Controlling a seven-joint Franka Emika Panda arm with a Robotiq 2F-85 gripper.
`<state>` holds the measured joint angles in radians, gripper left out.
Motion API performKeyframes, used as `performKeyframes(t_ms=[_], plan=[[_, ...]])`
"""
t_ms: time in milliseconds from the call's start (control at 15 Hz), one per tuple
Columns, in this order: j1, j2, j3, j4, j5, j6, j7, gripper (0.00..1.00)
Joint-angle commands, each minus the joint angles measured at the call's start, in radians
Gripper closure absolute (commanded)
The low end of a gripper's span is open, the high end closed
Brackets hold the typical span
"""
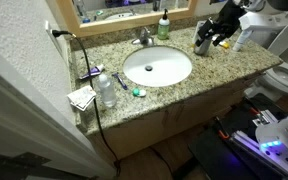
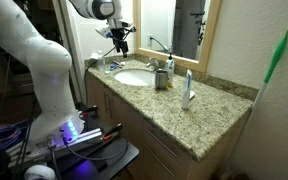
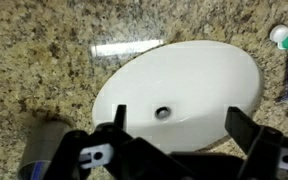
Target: Pick up the white object
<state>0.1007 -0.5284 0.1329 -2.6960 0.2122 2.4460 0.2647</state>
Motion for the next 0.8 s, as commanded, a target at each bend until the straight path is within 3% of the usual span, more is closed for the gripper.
performKeyframes(t_ms=[0,133,467,533,733], plan=[[0.000,-0.001,-0.001,0.002,-0.001,-0.003,0.001,0.00],[0.063,0.045,0.005,0.041,0.032,0.029,-0.055,0.00],[0.248,0.121,0.094,0.156,0.085,0.089,-0.114,0.00],[0.206,0.061,0.090,0.102,0.061,0.074,-0.057,0.00],[0.219,0.066,0.104,0.114,0.063,0.072,-0.039,0.00]])
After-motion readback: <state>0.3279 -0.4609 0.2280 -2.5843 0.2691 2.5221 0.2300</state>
